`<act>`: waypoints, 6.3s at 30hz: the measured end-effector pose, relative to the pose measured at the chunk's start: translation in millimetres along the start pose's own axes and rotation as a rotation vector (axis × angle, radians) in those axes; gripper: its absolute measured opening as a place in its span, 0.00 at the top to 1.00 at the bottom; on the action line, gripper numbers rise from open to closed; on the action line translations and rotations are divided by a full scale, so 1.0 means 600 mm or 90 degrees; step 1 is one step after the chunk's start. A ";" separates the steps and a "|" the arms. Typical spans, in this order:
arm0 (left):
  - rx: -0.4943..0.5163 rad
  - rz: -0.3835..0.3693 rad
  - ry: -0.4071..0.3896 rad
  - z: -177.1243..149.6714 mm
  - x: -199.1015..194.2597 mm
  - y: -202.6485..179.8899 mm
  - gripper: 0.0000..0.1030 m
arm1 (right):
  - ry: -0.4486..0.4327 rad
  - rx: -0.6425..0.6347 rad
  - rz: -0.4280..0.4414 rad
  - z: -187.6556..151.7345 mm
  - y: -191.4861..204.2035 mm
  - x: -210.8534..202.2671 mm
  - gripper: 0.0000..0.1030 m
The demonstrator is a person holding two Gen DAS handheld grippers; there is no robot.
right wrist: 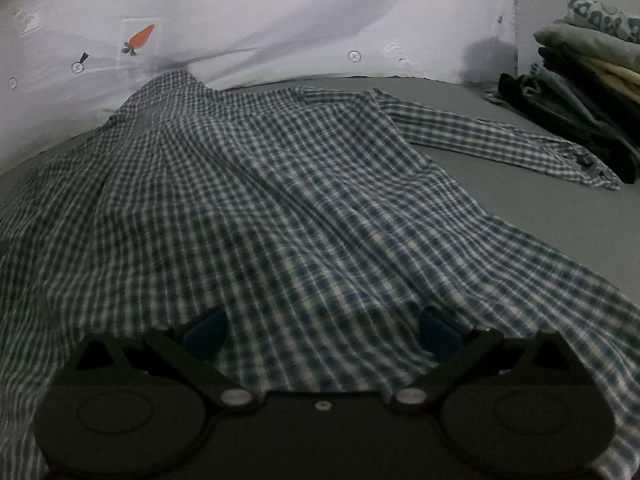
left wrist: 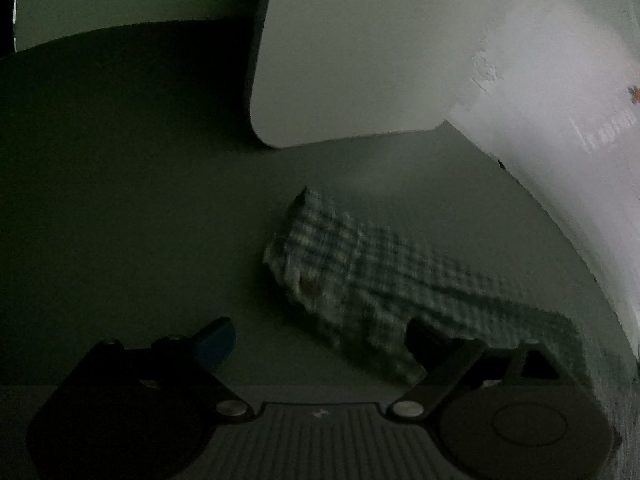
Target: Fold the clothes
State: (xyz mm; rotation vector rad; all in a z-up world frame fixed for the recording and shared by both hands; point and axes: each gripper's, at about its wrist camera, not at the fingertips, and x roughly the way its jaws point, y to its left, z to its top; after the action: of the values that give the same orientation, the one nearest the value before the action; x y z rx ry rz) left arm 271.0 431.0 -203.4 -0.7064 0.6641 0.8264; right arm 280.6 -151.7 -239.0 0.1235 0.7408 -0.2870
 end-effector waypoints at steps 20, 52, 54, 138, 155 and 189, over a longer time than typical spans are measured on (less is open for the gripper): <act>0.210 -0.353 0.059 -0.033 -0.092 -0.190 0.95 | 0.008 0.014 -0.012 0.007 0.004 0.007 0.00; 0.408 -0.260 0.295 -0.186 -0.086 -0.263 0.41 | 0.277 0.190 0.564 0.147 0.259 0.116 0.60; 0.414 -0.261 0.289 -0.194 -0.083 -0.268 0.41 | 0.268 0.147 0.527 0.154 0.284 0.123 0.56; 0.369 0.026 0.173 -0.467 -0.207 -0.411 0.00 | 0.075 0.142 0.508 0.397 -0.210 0.281 0.99; 0.486 0.092 0.083 -0.501 -0.235 -0.449 0.00 | 0.044 0.127 0.336 0.410 -0.291 0.345 0.99; 0.377 -0.227 0.139 -0.258 -0.249 -0.157 0.00 | 0.259 0.260 0.589 0.061 0.036 -0.003 0.86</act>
State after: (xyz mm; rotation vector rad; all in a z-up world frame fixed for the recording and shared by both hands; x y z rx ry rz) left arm 234.6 204.1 -154.6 -0.3552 0.8953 0.1994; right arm 309.8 -138.4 -210.6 0.9026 0.9400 0.4942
